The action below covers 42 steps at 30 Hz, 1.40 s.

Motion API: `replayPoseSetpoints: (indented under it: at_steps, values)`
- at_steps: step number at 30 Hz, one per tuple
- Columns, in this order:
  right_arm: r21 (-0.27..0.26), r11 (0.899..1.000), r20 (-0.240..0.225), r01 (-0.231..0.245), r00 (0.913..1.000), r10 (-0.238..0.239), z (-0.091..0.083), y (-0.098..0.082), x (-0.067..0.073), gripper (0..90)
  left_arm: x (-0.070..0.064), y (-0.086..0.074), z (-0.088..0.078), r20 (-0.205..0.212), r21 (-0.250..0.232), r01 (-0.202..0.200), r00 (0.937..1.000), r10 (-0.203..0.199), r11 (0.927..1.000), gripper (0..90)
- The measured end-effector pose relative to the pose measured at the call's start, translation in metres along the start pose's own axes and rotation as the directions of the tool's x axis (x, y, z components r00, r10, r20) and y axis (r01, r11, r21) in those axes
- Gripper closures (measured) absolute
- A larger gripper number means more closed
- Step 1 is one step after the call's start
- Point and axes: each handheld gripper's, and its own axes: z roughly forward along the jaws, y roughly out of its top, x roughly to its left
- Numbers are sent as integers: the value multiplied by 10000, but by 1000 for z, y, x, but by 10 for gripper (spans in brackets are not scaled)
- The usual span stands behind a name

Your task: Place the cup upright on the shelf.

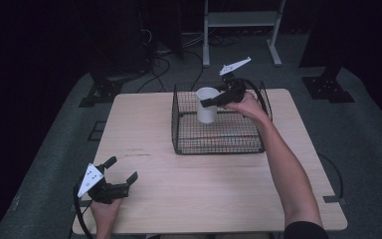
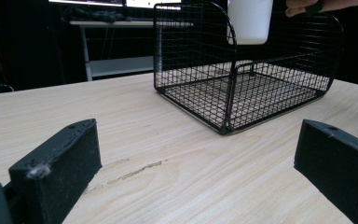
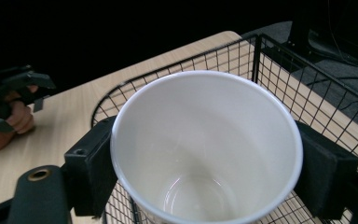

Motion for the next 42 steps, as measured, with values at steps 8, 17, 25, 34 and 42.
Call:
replayPoseSetpoints:
  at_steps: [8,17,25,34,42]
  values:
    - [458,9984,-80,-318,9994,322,15,-16,-8,185,0,0,0,-10,0,-1,10000,1,10000,0]
    - [719,9965,139,-436,9990,427,23,-26,-14,185,0,0,0,-27,12,-7,10000,7,10000,0]
    - [1090,9917,434,-680,9970,636,27,-43,-24,185,0,0,0,-28,4,-4,10000,4,10000,0]
    - [1412,9866,520,-820,9958,754,36,-49,-27,184,1,0,-1,-27,-18,19,10000,-19,10000,0]
    - [1756,9813,742,-790,9950,669,46,-52,-28,183,1,0,-1,-28,-24,17,10000,-17,10000,0]
